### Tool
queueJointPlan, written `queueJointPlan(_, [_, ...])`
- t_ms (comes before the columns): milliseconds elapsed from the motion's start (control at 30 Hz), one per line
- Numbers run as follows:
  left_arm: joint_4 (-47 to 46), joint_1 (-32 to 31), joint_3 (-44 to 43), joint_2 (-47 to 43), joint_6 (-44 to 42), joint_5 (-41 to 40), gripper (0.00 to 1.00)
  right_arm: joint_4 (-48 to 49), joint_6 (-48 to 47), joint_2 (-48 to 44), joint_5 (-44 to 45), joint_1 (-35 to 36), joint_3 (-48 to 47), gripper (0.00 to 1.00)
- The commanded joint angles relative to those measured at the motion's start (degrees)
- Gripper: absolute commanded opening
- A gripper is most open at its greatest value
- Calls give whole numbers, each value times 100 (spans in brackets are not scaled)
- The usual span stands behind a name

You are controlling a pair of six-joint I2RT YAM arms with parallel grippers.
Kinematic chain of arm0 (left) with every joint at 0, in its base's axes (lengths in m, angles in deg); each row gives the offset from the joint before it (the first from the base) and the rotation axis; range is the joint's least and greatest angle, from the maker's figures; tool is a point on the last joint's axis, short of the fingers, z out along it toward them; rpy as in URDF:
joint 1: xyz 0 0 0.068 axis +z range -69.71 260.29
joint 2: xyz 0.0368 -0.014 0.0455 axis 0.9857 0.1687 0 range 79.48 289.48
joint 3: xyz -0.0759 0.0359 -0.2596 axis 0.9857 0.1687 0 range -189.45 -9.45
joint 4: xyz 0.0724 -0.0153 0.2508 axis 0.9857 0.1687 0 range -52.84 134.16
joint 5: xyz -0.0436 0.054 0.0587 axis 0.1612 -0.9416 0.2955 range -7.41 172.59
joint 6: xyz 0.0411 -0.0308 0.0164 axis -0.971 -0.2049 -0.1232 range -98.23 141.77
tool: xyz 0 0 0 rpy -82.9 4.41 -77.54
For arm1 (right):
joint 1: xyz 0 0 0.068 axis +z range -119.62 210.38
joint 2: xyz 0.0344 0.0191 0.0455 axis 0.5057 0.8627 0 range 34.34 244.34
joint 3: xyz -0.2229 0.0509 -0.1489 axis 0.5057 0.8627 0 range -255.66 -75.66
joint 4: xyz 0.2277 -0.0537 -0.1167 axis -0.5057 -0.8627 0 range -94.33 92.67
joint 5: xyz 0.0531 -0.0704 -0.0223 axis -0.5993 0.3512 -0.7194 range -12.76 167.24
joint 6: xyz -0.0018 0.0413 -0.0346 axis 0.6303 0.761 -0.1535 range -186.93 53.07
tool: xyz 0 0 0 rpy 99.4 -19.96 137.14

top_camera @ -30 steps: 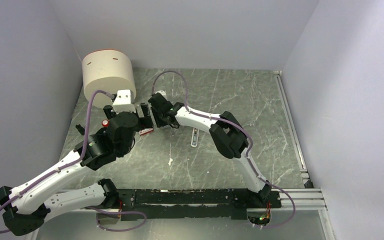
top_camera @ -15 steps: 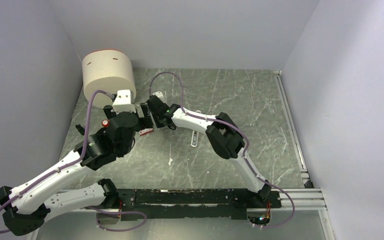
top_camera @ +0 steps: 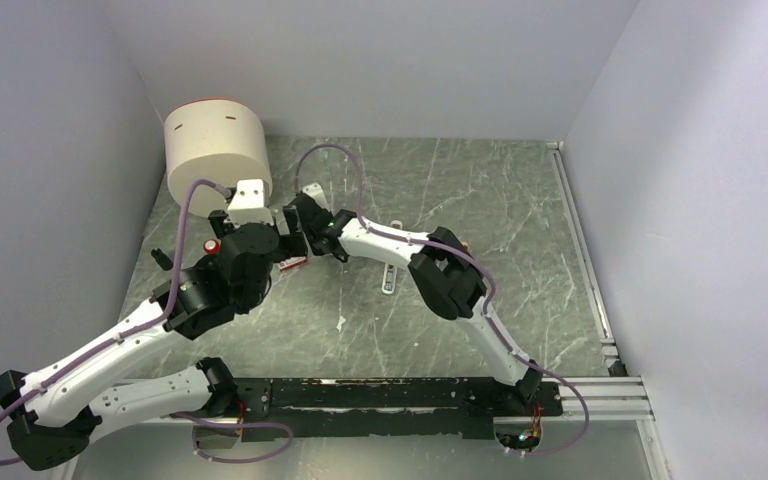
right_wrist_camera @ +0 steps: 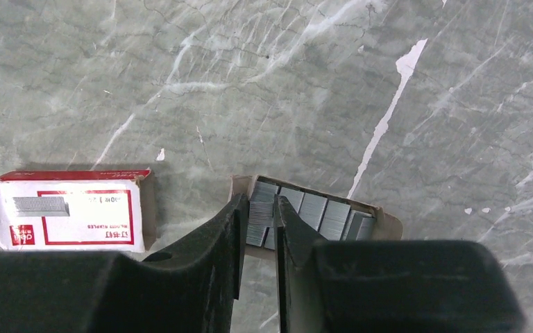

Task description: Load the staples into the stapler

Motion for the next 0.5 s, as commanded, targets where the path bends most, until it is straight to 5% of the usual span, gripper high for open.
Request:
queueJointPlan(0, [-28, 22, -11, 14, 65, -189, 97, -41, 7, -39, 250, 42, -91, 24])
queueJointPlan(467, [-7, 21, 4, -71, 116, -232, 97, 113, 262, -776, 208, 40, 467, 23])
